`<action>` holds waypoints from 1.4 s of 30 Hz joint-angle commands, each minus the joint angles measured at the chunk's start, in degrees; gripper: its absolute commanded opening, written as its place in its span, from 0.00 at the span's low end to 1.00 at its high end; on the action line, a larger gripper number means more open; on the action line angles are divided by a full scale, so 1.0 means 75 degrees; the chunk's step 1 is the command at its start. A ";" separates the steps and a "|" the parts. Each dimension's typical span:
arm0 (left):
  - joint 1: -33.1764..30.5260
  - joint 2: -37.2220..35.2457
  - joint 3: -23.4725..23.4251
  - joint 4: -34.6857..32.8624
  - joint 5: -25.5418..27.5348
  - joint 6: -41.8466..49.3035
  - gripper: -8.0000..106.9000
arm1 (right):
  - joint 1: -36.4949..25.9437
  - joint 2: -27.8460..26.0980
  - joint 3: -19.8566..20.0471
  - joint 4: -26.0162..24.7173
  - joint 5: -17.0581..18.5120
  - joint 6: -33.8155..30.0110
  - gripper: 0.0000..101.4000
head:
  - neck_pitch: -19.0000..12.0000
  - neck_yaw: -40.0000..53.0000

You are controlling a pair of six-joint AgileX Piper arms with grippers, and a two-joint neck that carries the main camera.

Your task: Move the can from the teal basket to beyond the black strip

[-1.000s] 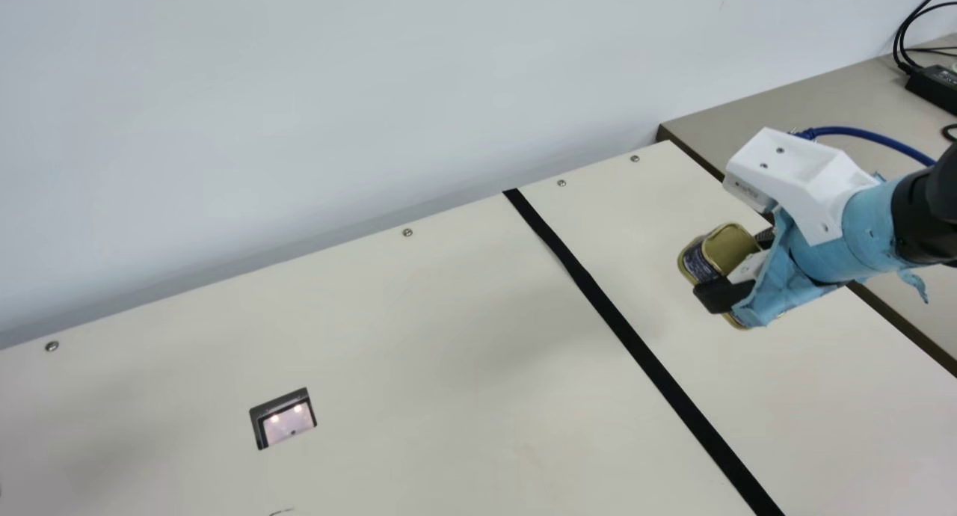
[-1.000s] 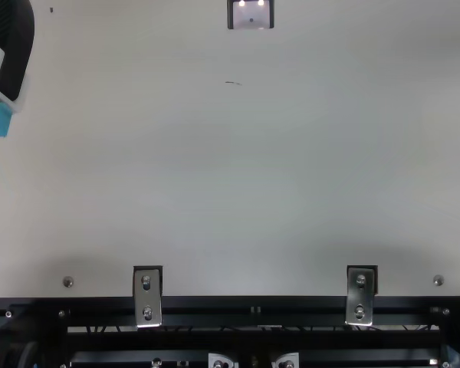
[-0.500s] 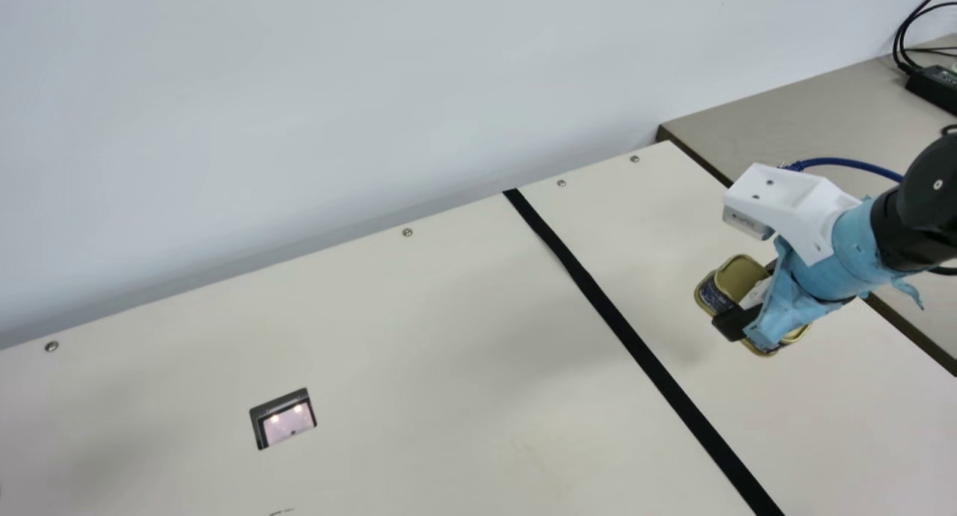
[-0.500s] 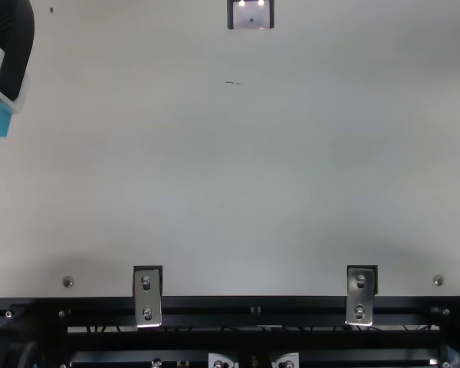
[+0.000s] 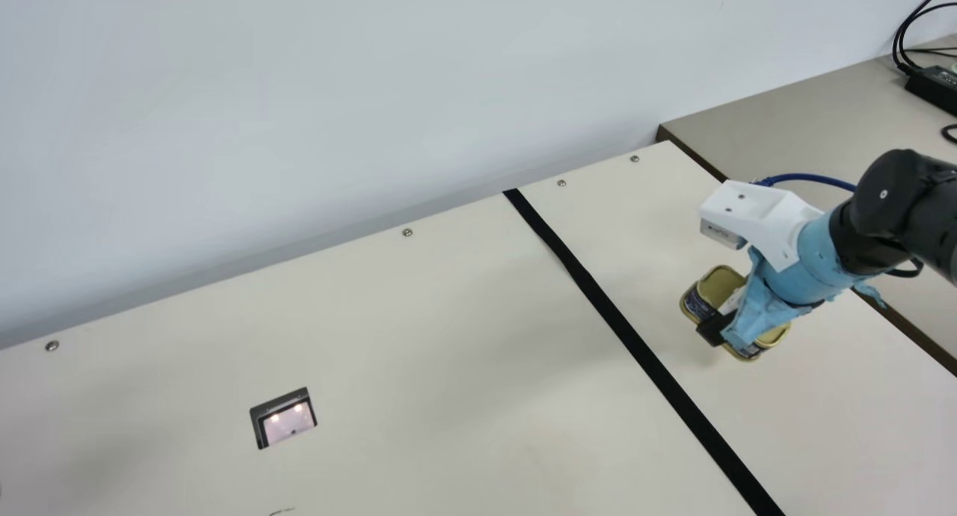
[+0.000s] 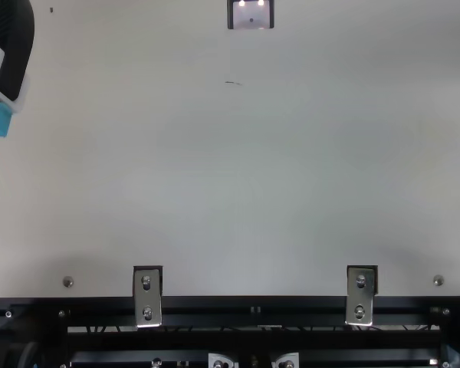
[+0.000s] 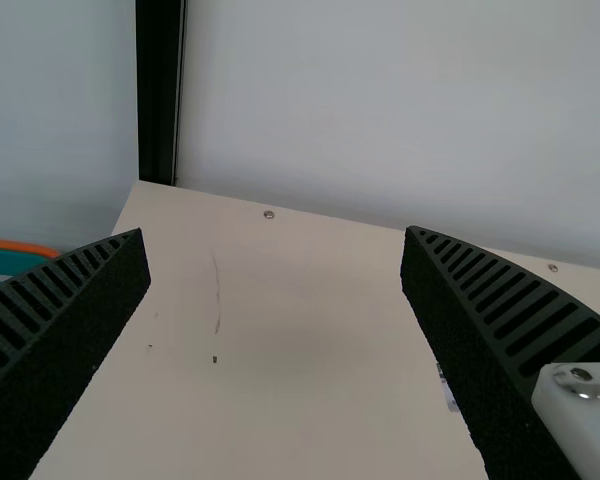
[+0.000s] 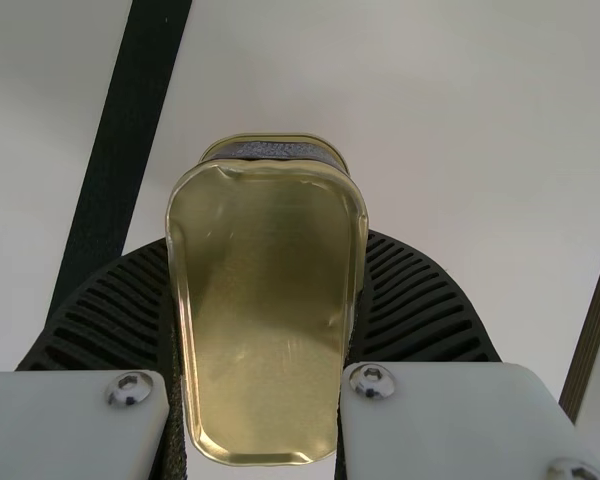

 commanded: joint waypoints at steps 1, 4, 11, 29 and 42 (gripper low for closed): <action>0.0000 0.0000 0.0000 0.0000 0.0000 0.0000 0.85 | 0.0065 0.0098 -0.0009 -0.0079 -0.0042 0.0119 0.00 | -0.0191 -0.0170; 0.0000 0.0000 0.0000 0.0000 0.0000 0.0000 0.85 | 0.0167 0.0231 0.0006 -0.0177 -0.0149 0.0300 0.00 | -0.0191 -0.0170; 0.0000 0.0000 0.0000 0.0000 0.0000 0.0000 0.85 | 0.0330 0.0392 0.0107 -0.0330 -0.0363 0.0735 1.00 | -0.0191 -0.0170; 0.0000 0.0000 0.0000 0.0000 0.0000 0.0000 0.85 | 0.1376 -0.1316 -0.0423 0.1587 -0.0274 0.0180 1.00 | -0.0191 -0.0170; 0.0000 0.0000 0.0000 0.0000 0.0000 0.0000 0.85 | 0.3103 -0.1625 -0.0618 0.2925 -0.0660 0.0144 1.00 | -0.0241 0.0466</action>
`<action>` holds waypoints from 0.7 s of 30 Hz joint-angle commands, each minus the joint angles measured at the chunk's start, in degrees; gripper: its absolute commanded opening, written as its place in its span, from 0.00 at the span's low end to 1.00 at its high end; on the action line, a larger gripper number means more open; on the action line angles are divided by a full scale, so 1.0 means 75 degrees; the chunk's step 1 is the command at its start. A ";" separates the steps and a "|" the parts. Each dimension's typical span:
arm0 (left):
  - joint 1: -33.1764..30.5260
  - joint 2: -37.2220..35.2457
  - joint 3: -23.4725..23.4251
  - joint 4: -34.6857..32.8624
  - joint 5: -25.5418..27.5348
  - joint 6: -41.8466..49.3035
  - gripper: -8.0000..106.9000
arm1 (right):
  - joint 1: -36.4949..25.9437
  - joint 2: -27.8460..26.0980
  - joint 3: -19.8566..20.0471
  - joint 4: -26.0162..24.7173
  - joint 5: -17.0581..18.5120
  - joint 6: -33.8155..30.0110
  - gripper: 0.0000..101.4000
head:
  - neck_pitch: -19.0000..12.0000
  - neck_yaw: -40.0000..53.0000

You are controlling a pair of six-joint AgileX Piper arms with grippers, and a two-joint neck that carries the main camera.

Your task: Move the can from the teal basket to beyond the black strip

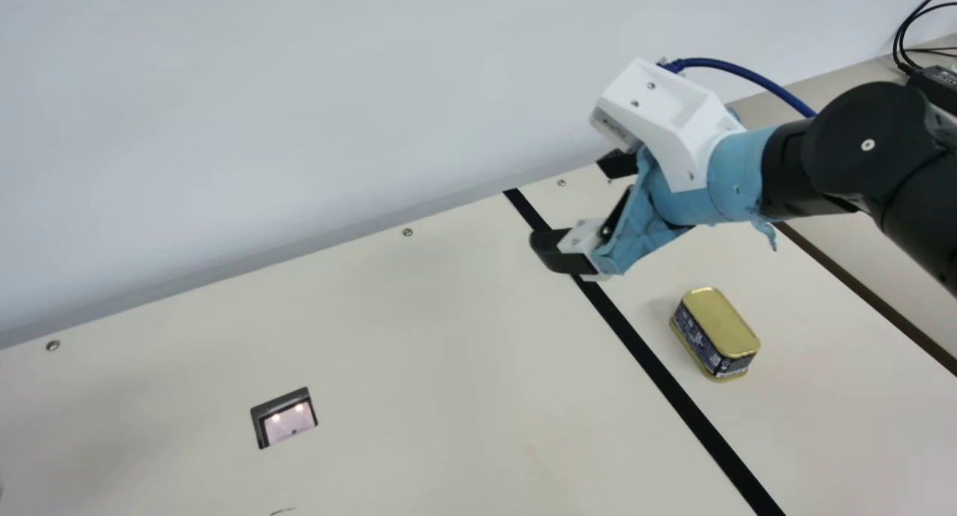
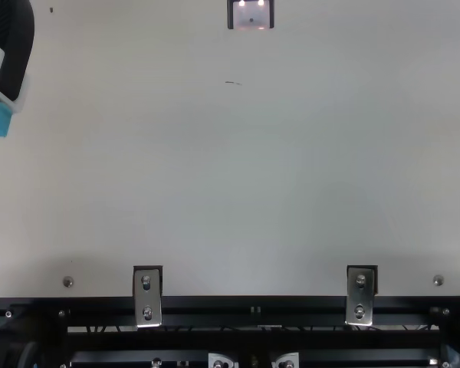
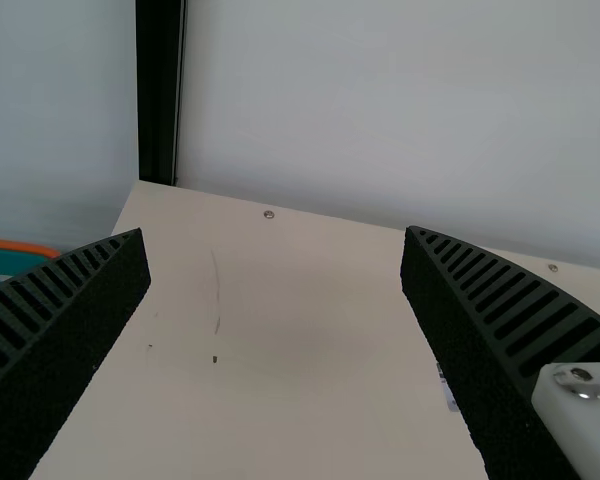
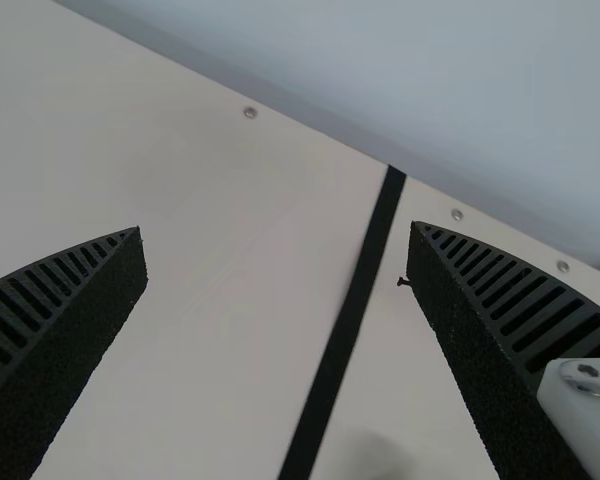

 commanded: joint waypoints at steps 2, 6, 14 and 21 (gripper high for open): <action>0.0000 0.0000 0.0000 0.0000 0.0000 0.0000 0.85 | 0.0442 0.0024 0.0027 0.0167 -0.0136 0.0077 1.00 | -0.0270 0.0549; 0.0000 0.0000 0.0000 0.0000 0.0000 0.0000 0.85 | 0.0813 0.0072 0.0059 0.0332 -0.0303 0.0137 1.00 | -0.0301 0.1309; 0.0000 0.0000 0.0000 0.0000 0.0000 0.0000 0.85 | 0.1270 0.0138 0.0144 0.0525 -0.0598 0.0216 1.00 | -0.0319 0.2652; 0.0000 0.0000 0.0000 0.0000 0.0000 0.0000 0.85 | 0.1477 0.0105 0.0314 0.0717 -0.0854 0.0154 1.00 | -0.0322 0.3598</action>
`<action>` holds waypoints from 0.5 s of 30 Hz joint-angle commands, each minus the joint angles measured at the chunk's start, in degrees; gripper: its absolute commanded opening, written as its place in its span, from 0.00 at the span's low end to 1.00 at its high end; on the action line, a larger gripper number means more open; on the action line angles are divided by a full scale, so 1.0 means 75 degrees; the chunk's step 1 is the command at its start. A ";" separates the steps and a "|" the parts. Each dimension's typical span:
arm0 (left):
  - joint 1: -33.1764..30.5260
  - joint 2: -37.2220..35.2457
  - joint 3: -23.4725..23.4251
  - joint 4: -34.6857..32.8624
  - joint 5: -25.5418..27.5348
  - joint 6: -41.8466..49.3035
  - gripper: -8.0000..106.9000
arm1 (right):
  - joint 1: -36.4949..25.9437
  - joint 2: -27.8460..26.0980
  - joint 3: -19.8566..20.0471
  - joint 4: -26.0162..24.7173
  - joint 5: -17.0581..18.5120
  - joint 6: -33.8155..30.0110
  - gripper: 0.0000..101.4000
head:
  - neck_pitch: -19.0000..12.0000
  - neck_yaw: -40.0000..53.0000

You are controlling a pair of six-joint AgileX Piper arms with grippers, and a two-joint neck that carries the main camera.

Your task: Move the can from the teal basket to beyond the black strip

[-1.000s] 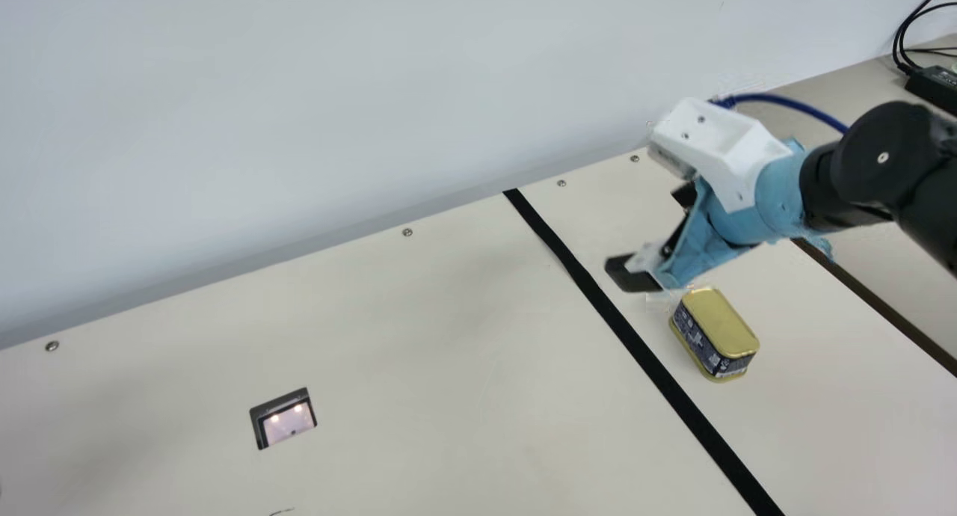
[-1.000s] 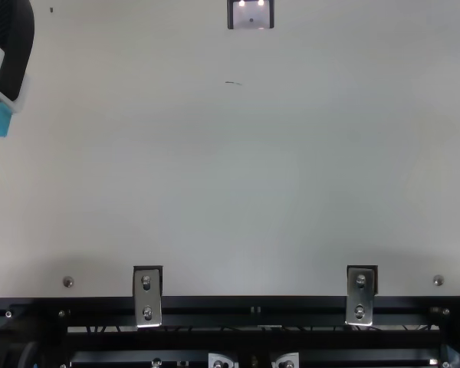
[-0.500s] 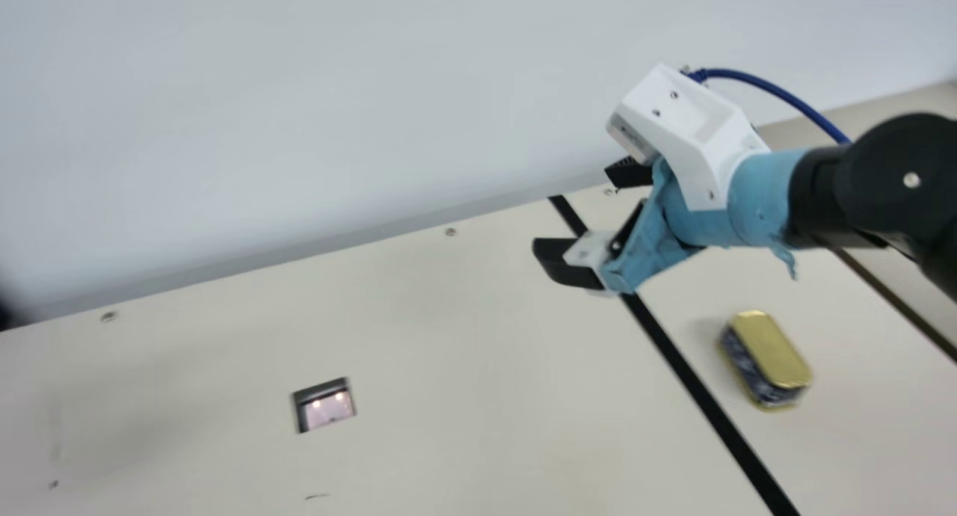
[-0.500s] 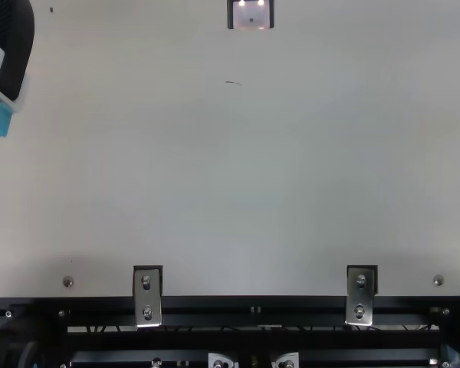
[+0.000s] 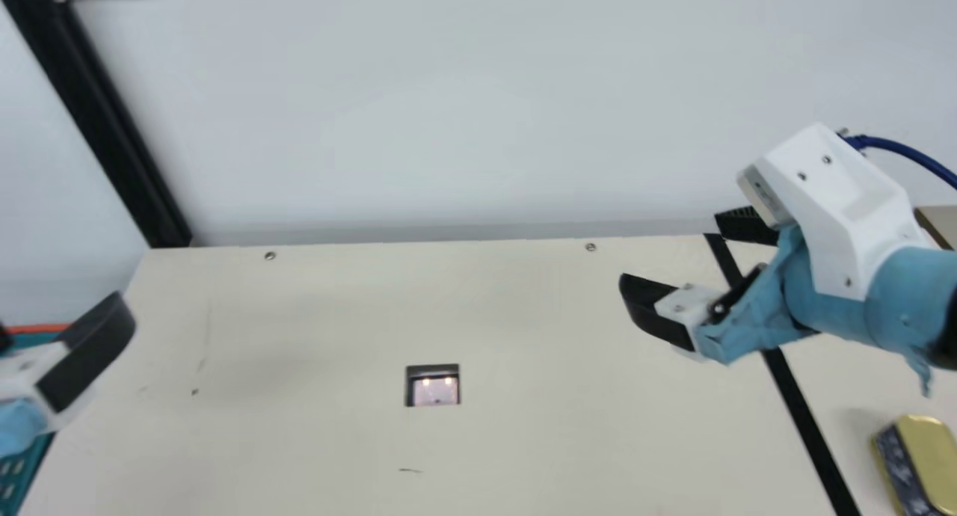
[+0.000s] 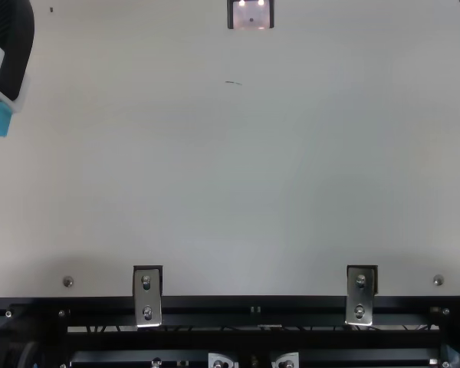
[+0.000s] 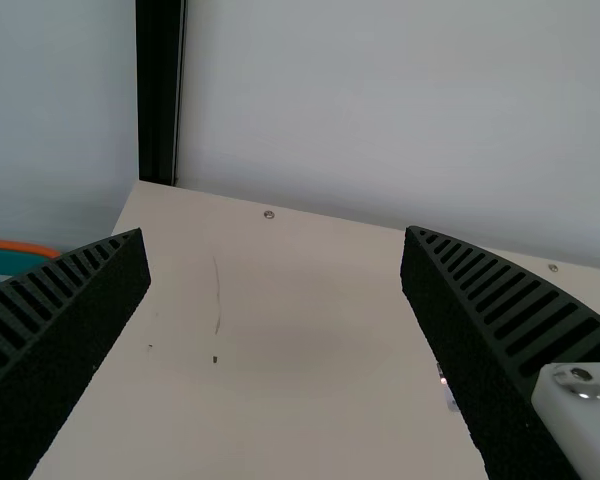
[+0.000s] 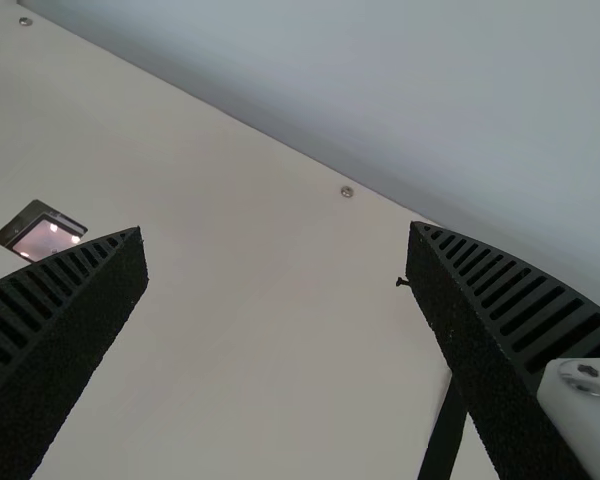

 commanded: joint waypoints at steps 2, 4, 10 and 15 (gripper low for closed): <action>0.0000 0.0000 0.0000 0.0000 0.0000 0.0000 0.85 | 0.0044 -0.0047 0.0085 0.0069 -0.0076 -0.0067 1.00 | -0.0261 0.0305; 0.0000 0.0000 0.0000 0.0000 0.0000 0.0000 0.85 | 0.0071 -0.0084 0.0156 0.0124 -0.0126 -0.0101 1.00 | -0.0144 0.0403; 0.0000 0.0000 0.0000 0.0000 0.0000 0.0000 0.85 | 0.0148 -0.0275 0.0413 0.0371 -0.0301 -0.0275 1.00 | 0.0103 0.0497; 0.0000 0.0000 0.0000 0.0000 0.0000 0.0000 0.85 | 0.0174 -0.0367 0.0535 0.0432 -0.0378 -0.0333 1.00 | 0.0103 0.0497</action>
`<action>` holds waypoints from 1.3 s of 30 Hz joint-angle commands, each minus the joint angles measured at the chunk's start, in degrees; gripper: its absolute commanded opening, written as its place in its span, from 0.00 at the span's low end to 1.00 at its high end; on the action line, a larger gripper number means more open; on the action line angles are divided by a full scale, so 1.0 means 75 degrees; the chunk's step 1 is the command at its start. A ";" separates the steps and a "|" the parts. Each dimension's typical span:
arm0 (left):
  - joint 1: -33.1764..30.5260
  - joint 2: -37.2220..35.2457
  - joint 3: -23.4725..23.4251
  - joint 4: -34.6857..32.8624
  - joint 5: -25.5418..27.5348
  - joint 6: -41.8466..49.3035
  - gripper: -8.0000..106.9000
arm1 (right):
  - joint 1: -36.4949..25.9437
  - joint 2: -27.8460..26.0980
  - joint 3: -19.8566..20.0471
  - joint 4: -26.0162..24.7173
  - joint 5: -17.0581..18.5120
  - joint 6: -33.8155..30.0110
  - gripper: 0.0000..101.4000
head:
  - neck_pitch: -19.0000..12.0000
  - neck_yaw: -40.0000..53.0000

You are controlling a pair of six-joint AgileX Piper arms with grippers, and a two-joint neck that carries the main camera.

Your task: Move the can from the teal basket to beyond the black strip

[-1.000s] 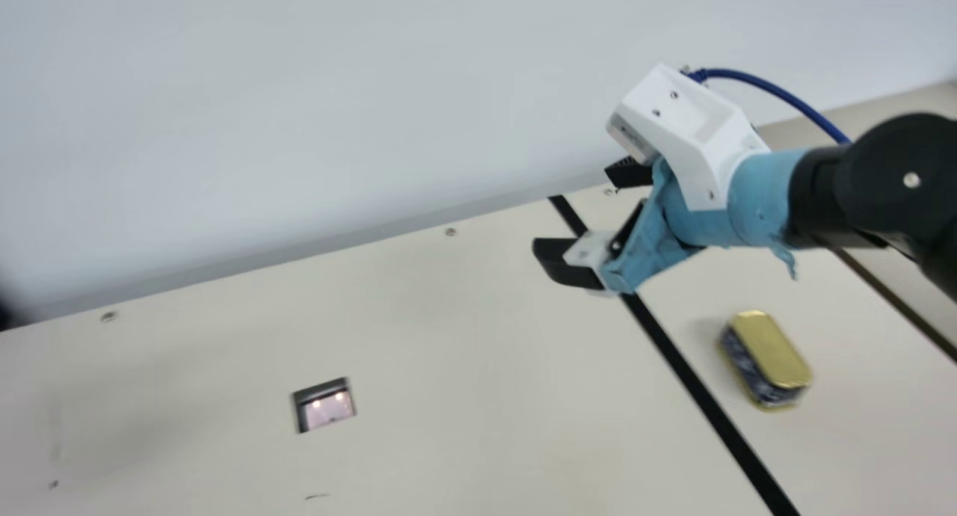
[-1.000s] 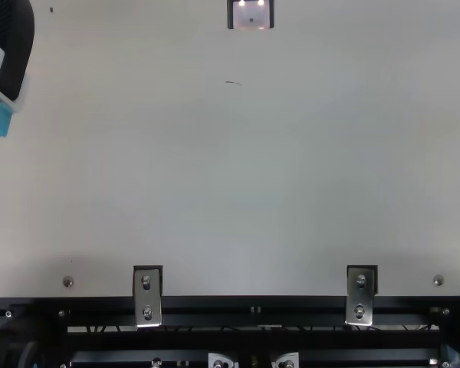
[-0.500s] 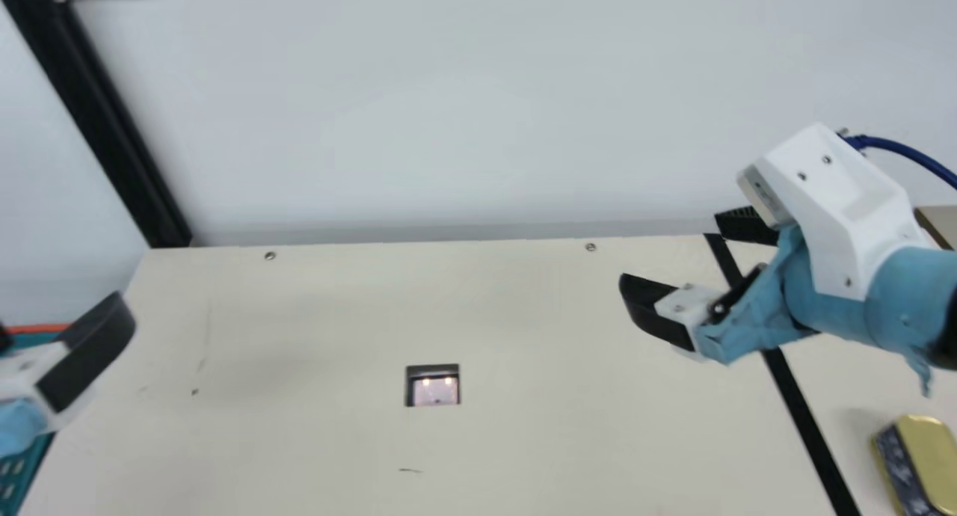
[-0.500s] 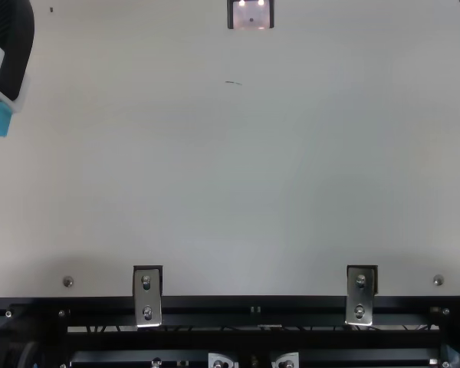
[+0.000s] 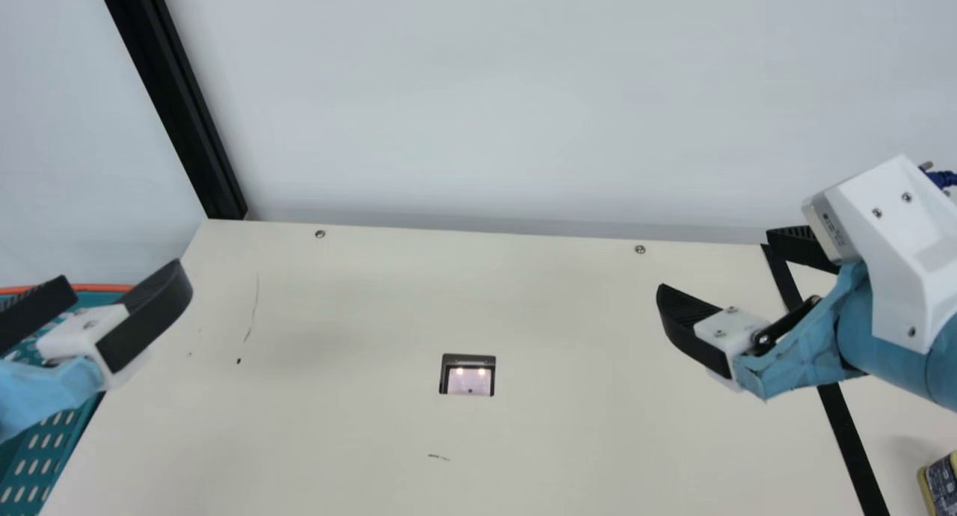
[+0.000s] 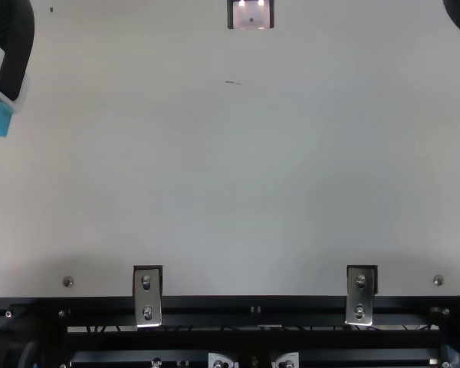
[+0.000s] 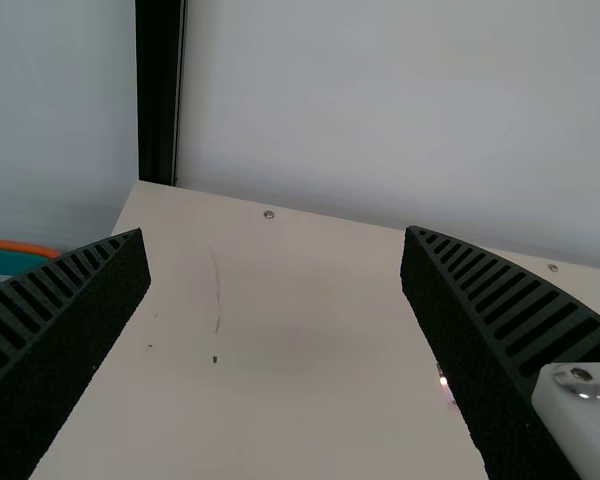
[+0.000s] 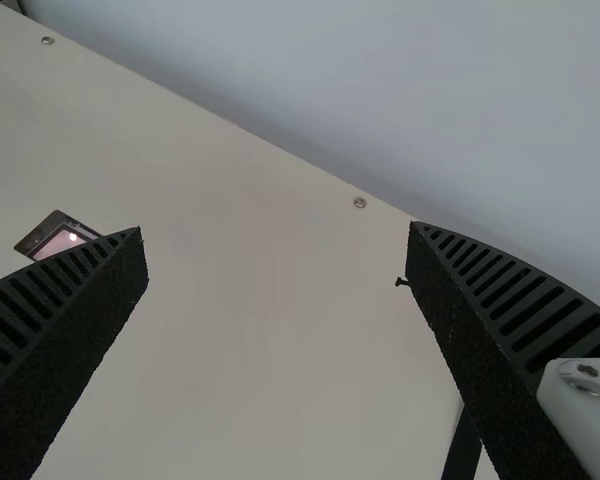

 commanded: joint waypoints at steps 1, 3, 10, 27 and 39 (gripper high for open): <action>0.0000 0.0000 0.0000 0.0000 0.0000 0.0000 0.85 | 0.0000 0.0000 0.0000 0.0000 0.0000 0.0000 1.00 | -0.0015 0.0067; 0.0000 0.0000 0.0000 0.0000 0.0000 0.0000 0.85 | 0.0000 0.0000 0.0000 0.0008 -0.0026 0.0000 1.00 | -0.0015 0.0067; 0.0030 0.0026 -0.0010 0.0225 -0.0076 -0.0120 0.85 | 0.0104 -0.0048 -0.0028 -0.0300 -0.0144 0.0310 1.00 | -0.0015 0.0067; 0.0371 -0.1709 0.0666 0.1298 -0.0066 -0.1097 0.85 | 0.0211 -0.2990 0.3336 -0.3900 -0.4393 0.1626 1.00 | -0.0015 0.0067; 0.0124 -0.3408 0.1415 0.2117 0.0953 -0.1609 0.85 | 0.0261 -0.5499 0.5126 -0.4540 -0.4457 0.2595 1.00 | -0.0015 0.0067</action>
